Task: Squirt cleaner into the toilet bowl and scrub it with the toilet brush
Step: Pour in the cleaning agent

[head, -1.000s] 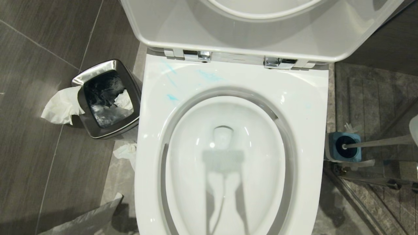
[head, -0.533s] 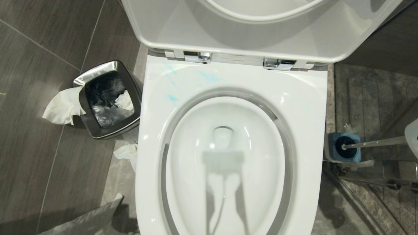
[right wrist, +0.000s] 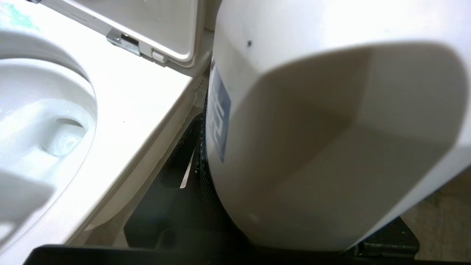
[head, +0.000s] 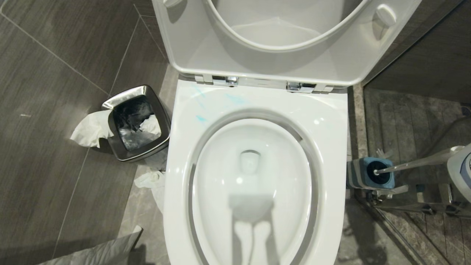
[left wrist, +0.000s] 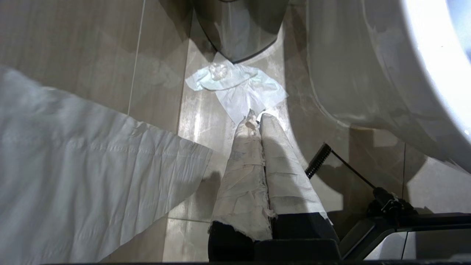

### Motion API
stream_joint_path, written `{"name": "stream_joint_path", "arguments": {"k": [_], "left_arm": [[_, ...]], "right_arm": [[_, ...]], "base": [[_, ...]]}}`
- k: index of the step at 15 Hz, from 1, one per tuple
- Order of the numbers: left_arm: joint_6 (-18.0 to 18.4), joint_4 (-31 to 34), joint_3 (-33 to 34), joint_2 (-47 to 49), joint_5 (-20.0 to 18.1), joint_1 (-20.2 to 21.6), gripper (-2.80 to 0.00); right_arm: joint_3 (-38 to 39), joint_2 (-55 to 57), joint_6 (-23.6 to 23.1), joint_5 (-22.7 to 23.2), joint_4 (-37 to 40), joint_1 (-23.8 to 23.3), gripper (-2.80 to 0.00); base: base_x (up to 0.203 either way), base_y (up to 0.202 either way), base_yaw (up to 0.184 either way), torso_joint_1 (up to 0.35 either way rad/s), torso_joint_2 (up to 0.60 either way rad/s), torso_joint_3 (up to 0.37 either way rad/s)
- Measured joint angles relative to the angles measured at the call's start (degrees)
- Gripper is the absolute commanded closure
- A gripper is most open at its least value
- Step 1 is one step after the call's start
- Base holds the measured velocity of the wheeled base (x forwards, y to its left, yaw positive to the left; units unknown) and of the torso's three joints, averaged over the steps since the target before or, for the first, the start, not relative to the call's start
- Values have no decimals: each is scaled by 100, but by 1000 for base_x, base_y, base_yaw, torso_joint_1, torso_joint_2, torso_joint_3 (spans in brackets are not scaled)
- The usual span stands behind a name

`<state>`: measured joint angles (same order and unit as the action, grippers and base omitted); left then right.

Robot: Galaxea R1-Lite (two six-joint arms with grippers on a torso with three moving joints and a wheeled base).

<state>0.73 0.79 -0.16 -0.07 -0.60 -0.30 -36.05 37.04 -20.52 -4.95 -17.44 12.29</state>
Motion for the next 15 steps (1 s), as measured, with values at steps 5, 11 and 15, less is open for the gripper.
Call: {"name": "stream_joint_path", "arguments": {"k": [5, 11, 15], "left_arm": [[-12, -1, 4, 0, -1, 0, 0], [-21, 0, 9, 0, -2, 0, 0], [-21, -5, 9, 0, 7, 0, 0]], "right_arm": [[155, 149, 34, -3, -52, 0, 0], [-104, 287, 46, -102, -55, 0, 0], [-283, 512, -133, -176, -57, 0, 0]], "base": [[0, 0, 0, -2, 3, 202], [0, 0, 0, 2, 4, 202], [0, 0, 0, 3, 5, 203]]}}
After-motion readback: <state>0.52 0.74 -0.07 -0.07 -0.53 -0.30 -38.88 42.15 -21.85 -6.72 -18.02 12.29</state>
